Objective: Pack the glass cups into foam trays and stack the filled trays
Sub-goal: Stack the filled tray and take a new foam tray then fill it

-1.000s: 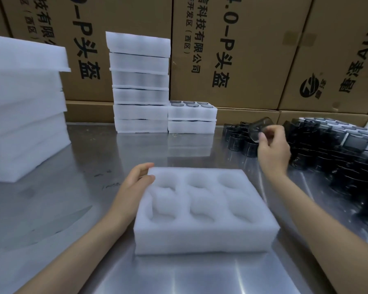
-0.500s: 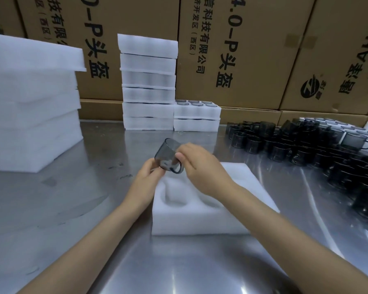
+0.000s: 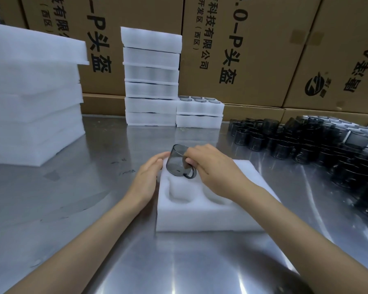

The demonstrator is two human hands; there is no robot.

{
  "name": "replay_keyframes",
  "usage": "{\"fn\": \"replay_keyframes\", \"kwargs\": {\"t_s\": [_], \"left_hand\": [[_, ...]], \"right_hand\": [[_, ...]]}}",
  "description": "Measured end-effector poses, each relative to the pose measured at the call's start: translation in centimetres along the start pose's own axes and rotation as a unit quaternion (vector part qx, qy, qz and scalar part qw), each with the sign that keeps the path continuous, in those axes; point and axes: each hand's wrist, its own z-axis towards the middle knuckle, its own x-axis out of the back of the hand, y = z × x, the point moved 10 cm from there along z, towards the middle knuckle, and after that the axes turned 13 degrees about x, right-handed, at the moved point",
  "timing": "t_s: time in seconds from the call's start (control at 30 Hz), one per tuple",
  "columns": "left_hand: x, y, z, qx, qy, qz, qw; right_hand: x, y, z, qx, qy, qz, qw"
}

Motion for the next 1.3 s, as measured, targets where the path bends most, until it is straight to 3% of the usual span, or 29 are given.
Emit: {"fn": "replay_keyframes", "kwargs": {"t_s": [0.27, 0.5, 0.8, 1.03, 1.3], "left_hand": [[-0.6, 0.0, -0.1, -0.013, -0.018, 0.062, 0.998], [-0.7, 0.0, -0.2, -0.005, -0.037, 0.021, 0.999], [-0.3, -0.5, 0.4, 0.002, -0.027, 0.044, 0.999], [-0.4, 0.2, 0.1, -0.051, -0.021, 0.071, 0.996], [0.2, 2.2, -1.9, -0.16, 0.008, 0.161, 0.974]], "right_hand": [[0.2, 0.1, 0.0, 0.029, -0.014, -0.056, 0.998], [0.2, -0.4, 0.2, 0.047, -0.015, -0.091, 0.995], [-0.2, -0.3, -0.1, 0.036, -0.026, -0.105, 0.993], [0.2, 1.3, -0.8, -0.031, 0.026, 0.054, 0.998], [0.4, 1.0, -1.1, -0.024, 0.028, 0.059, 0.998]]}}
